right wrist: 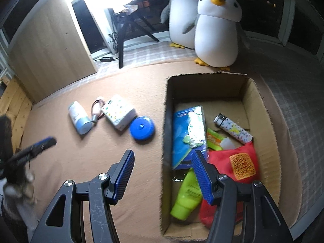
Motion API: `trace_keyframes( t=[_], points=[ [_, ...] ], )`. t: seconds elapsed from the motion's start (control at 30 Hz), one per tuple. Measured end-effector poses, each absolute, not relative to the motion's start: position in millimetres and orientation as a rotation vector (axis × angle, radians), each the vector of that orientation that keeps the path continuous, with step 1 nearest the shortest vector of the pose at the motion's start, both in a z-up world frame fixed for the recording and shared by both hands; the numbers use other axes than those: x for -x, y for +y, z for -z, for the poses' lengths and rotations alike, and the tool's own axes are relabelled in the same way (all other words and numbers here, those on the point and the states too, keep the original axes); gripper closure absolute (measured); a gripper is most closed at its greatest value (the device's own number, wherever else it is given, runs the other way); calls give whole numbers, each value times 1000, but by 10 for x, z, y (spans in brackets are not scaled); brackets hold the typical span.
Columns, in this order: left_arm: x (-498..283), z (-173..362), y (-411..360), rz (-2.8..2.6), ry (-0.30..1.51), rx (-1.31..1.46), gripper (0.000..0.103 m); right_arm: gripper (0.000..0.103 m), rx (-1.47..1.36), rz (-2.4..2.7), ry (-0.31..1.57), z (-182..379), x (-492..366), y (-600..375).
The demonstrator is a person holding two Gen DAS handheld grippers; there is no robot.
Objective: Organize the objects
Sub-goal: 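Lower the blue packet into the box and open the right tool, then move the left tool to the white sunscreen bottle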
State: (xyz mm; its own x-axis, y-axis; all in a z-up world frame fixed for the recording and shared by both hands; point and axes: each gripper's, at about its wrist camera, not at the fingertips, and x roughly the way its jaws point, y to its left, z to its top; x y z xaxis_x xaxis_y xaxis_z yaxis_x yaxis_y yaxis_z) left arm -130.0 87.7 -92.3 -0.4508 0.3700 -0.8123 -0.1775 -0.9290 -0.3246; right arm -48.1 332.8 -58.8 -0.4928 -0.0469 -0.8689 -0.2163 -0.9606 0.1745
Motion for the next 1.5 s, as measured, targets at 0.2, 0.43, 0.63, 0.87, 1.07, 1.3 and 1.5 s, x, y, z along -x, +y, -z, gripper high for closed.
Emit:
trace_keyframes(
  t=[0.2,0.43,0.63,0.87,1.07,1.3,1.5],
  points=[
    [1462,916,1009,-2443,-171,1425,51,48,1527,-2626,409,541,381,3211],
    [1630,933,1128,-2485,-81,1444,39,45,1530,-2638,407,527,311,3139],
    [1658,871,1195,-2526,-18,1426,32,45,1530,-2638,411,532,271,3128],
    [1655,754,1245,-2580,52,1389,32,45,1510,-2646,420,471,242,3106],
    [1722,766,1274,-2581,86,1391,32,44,1522,-2653,404,472,290,3034],
    [1963,922,1262,-2576,115,1458,32,44,1560,-2656,403,555,378,2934],
    [2267,1081,1191,-2589,135,1523,32,44,1592,-2644,403,637,402,2884]
  ],
)
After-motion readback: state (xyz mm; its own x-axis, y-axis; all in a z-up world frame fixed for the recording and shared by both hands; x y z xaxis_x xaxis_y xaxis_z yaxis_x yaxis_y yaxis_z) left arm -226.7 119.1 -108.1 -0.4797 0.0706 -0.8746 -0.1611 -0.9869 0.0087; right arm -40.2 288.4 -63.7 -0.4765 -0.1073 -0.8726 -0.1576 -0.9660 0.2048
